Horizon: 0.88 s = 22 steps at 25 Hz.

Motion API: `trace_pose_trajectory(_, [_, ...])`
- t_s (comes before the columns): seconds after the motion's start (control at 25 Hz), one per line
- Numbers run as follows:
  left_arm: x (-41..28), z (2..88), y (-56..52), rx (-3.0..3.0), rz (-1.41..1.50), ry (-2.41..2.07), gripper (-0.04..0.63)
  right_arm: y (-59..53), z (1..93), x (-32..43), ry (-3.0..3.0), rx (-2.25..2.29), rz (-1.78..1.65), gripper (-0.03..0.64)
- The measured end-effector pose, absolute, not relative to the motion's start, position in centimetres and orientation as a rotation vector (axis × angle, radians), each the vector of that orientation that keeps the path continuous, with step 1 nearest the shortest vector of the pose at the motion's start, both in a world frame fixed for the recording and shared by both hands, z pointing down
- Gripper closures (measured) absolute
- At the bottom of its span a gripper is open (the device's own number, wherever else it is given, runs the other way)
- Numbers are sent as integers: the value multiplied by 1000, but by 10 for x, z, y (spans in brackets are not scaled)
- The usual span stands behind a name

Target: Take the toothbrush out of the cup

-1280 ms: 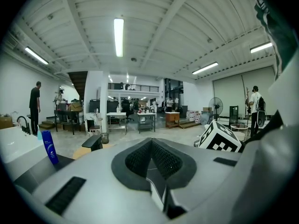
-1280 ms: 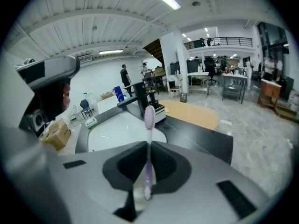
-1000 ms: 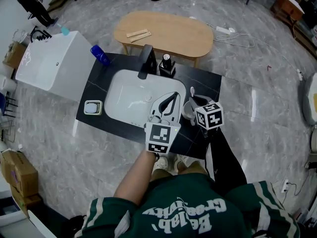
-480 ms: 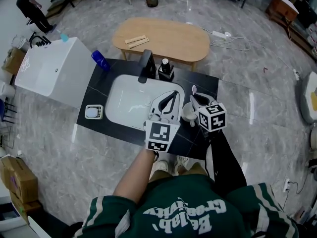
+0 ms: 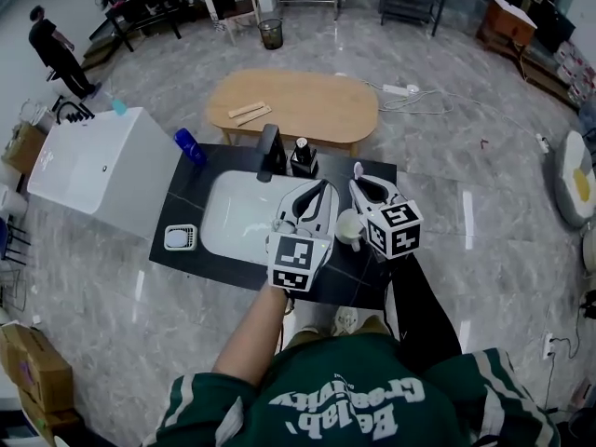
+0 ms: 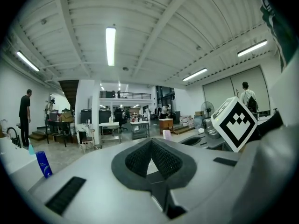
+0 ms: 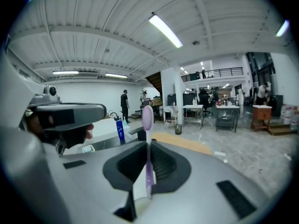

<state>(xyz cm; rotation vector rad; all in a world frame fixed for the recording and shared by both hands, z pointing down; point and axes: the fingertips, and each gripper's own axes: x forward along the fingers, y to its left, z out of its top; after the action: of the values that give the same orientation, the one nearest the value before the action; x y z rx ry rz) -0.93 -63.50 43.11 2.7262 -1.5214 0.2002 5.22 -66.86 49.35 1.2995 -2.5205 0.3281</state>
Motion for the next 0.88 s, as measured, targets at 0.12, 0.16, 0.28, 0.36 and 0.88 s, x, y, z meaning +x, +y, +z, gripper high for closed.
trace_pose_trajectory(0.12, [-11,418,-630,2734,192,-1522,595,-663,469,51,-2546,1319,276,591])
trace_pose_trajectory(0.16, [-12,414,-629,2736,187,-1525,595,-662,462,51,-2552,1328,256,591])
trace_pose_trajectory(0.28, [-16,401,-625,2754,176,-1537,595,-656,436,54,-2577,1366,201,591])
trace_pose_trajectory(0.36, [-20,390,-624,2763,170,-1549,595,-653,415,58,-2590,1399,163,591])
trace_pose_trajectory(0.88, [-46,350,-618,2782,139,-1635,595,-628,342,79,-2621,1565,14,589])
